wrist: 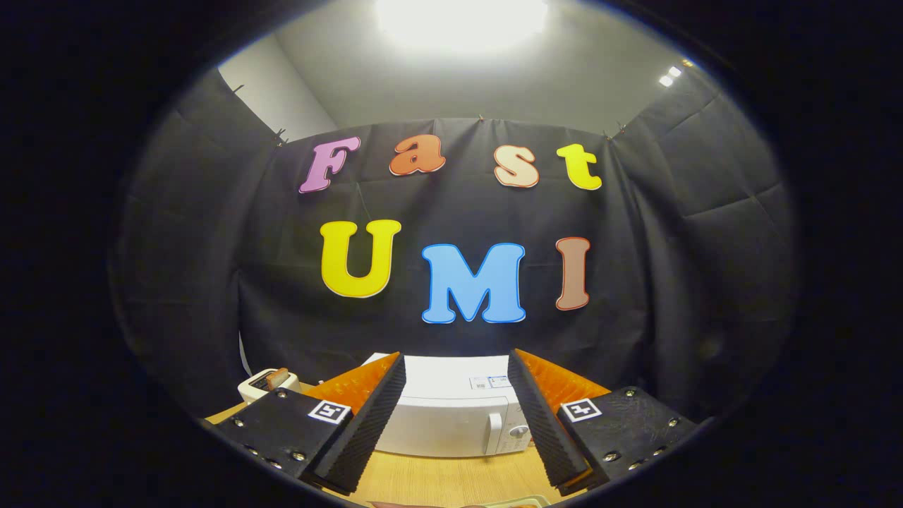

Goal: Open the microwave, put the food inside, and close the microwave door.

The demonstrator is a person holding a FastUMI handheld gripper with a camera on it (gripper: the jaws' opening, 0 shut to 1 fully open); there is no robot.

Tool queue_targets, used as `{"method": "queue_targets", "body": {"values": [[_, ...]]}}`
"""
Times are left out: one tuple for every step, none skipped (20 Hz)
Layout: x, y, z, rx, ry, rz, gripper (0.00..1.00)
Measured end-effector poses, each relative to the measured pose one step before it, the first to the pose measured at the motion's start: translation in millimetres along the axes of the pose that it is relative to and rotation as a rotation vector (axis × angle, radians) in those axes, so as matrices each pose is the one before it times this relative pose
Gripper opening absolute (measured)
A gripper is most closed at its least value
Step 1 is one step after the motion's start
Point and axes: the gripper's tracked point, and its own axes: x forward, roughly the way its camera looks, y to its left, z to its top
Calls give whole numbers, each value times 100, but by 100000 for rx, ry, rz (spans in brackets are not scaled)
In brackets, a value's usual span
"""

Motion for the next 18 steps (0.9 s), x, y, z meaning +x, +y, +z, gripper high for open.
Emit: {"method": "queue_targets", "body": {"values": [[279, -194, -656, 207, 520, -34, 93], [409, -293, -835, 192, 805, -252, 93], [362, -348, -807, 275, 830, -352, 93], [527, -293, -875, 403, 941, -151, 93], [535, -260, -1039, 346, 1115, 130, 93], [563, -292, -1080, 151, 951, 269, 93], [660, -398, -1051, -99, 797, -179, 93], [765, -640, -1206, -318, 843, -600, 93], [820, -518, -1175, -286, 873, -478, 93], [802, -359, -1210, -506, 1127, -241, 93], [744, -434, -1131, -127, 1143, -22, 93], [730, -593, -1066, 208, 1098, -492, 93], [740, -308, -816, 573, 651, 168, 93], [556, -223, -862, 418, 918, 405, 93], [597, -265, -788, 194, 577, 241, 93], [582, -368, -655, -106, 37, -128, 93], [601, -358, -662, -569, -84, -459, 93], [580, -288, -784, -1022, 173, -679, 90]]}}
